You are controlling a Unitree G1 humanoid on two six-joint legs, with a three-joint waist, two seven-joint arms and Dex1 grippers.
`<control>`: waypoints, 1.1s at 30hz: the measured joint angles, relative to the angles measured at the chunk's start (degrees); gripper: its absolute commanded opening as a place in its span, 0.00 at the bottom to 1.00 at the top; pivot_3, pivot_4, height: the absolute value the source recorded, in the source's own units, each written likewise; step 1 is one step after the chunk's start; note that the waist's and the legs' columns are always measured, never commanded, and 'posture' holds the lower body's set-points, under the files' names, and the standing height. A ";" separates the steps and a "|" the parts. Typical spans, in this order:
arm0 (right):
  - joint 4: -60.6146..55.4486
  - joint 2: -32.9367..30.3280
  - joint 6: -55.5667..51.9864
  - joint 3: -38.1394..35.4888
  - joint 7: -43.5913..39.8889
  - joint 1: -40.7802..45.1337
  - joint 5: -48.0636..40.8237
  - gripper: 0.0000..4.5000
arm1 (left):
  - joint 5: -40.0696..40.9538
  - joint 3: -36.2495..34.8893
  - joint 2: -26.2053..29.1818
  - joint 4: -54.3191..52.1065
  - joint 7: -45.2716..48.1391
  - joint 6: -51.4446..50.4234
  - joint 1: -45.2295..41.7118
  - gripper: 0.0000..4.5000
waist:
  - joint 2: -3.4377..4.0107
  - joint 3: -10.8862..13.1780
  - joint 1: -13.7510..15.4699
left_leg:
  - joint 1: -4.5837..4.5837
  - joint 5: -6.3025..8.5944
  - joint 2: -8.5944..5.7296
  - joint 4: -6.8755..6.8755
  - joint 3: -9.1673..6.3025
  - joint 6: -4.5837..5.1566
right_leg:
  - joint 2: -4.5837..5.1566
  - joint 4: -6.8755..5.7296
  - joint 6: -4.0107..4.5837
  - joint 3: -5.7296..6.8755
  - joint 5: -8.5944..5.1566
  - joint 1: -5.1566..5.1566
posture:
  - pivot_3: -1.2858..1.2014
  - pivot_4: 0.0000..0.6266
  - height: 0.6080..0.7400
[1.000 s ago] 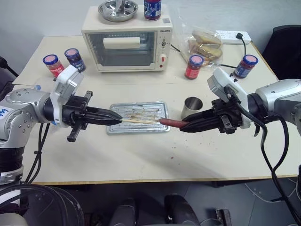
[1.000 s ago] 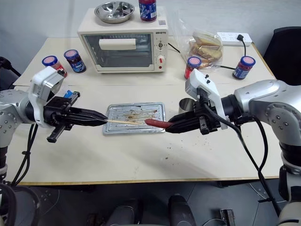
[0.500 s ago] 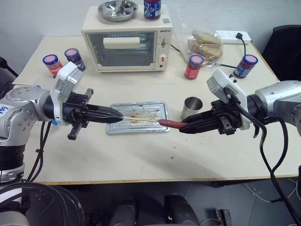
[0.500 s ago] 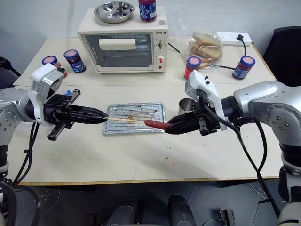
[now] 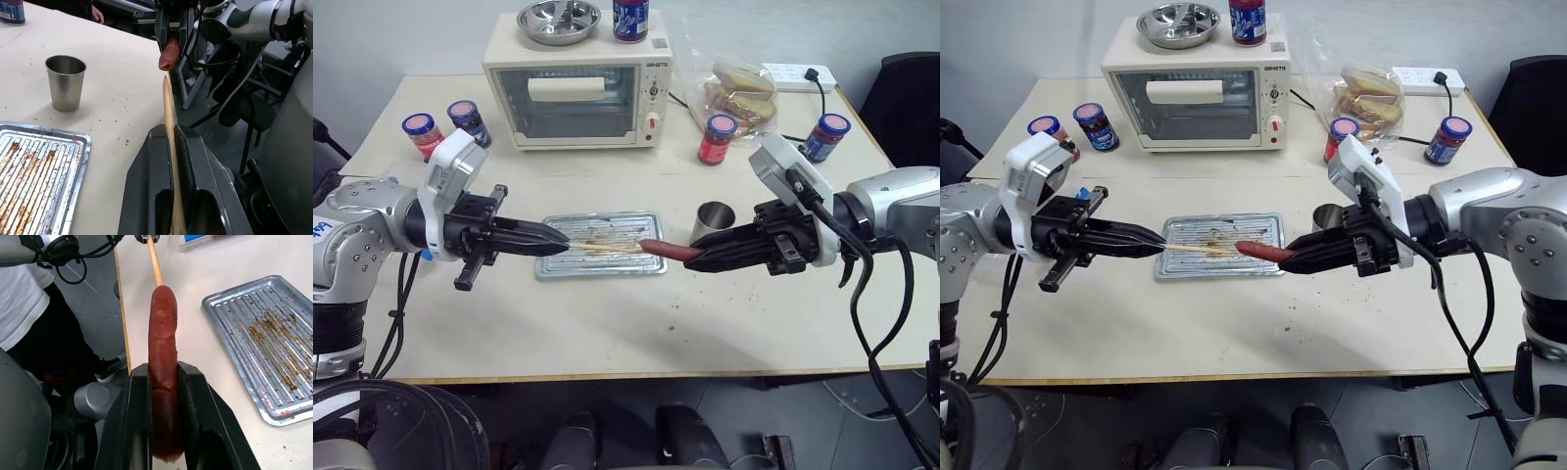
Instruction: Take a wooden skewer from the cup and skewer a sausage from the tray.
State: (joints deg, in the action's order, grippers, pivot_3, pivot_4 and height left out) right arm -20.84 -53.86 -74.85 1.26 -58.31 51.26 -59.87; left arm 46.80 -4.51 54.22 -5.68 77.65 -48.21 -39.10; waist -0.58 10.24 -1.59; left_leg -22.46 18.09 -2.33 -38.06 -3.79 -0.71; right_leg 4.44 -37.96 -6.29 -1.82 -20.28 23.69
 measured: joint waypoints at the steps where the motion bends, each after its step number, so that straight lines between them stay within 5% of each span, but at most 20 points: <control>1: 0.00 0.00 -0.02 0.00 0.04 -0.02 -0.01 0.09 | 0.00 0.00 0.00 0.00 0.00 0.00 -0.19 0.00 | 0.00 0.00 0.01 | 0.00 0.00 0.00 0.00 0.00 0.00 | 0.00 0.00 0.00 0.00 0.00 0.00 | 0.52 0.24 1.00; 33: -1.41 2.01 -0.19 0.43 2.02 0.93 -2.35 0.09 | -0.04 1.20 -2.58 -0.25 0.79 -0.61 -2.76 0.00 | 0.00 0.00 -0.03 | 0.00 0.00 0.00 -0.02 0.00 0.00 | -0.01 -0.03 0.00 0.00 0.00 0.00 | 0.52 0.24 1.00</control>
State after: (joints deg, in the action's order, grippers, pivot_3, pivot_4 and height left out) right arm -22.25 -51.85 -75.05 1.69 -56.29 52.19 -62.22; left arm 46.76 -3.31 51.64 -5.93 78.44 -48.82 -41.86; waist -0.58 10.24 -1.62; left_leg -22.46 18.09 -2.32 -38.08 -3.79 -0.71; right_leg 4.43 -37.99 -6.29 -1.81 -20.28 23.70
